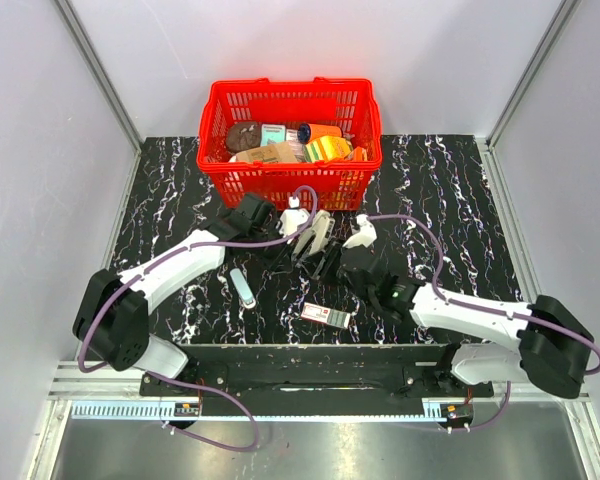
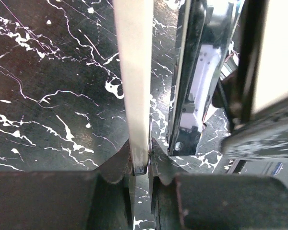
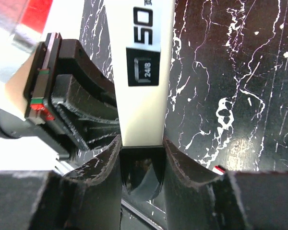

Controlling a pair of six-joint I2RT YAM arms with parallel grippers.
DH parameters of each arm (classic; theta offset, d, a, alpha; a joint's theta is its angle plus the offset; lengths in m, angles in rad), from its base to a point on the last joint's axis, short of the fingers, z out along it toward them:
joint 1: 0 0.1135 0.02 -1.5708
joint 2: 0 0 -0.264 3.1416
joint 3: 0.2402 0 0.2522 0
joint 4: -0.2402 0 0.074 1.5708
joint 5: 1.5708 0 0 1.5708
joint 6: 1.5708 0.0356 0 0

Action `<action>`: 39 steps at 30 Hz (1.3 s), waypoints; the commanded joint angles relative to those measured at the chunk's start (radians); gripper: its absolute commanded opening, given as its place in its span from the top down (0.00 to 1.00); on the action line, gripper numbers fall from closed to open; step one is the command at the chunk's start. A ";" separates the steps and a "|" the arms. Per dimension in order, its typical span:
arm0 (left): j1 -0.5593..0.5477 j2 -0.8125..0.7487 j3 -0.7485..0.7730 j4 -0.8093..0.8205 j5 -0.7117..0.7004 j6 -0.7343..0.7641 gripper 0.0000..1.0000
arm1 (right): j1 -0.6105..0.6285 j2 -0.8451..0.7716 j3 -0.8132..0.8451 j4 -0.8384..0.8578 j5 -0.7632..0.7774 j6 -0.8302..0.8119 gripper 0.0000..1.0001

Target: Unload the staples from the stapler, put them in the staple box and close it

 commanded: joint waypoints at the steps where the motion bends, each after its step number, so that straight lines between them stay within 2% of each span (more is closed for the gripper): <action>1: 0.020 -0.019 0.033 0.116 -0.079 0.029 1.00 | 0.005 -0.107 0.003 -0.090 0.018 -0.067 0.92; 7: 0.035 -0.010 -0.009 0.176 -0.164 0.102 1.00 | 0.005 -0.148 -0.015 -0.162 -0.043 -0.131 1.00; 13: 0.034 0.002 -0.041 0.213 -0.253 0.248 1.00 | 0.002 -0.076 0.037 -0.268 -0.185 -0.272 0.98; 16: 0.032 0.016 -0.052 0.239 -0.315 0.314 1.00 | 0.002 -0.043 0.069 -0.343 -0.189 -0.298 1.00; 24: 0.029 0.018 -0.151 0.444 -0.483 0.460 1.00 | 0.000 -0.062 0.066 -0.438 -0.146 -0.332 1.00; 35: 0.028 0.010 -0.286 0.612 -0.566 0.672 1.00 | -0.017 -0.116 0.041 -0.489 -0.149 -0.318 1.00; 39: 0.022 0.025 -0.300 0.656 -0.599 0.681 1.00 | -0.032 -0.115 0.046 -0.498 -0.160 -0.328 1.00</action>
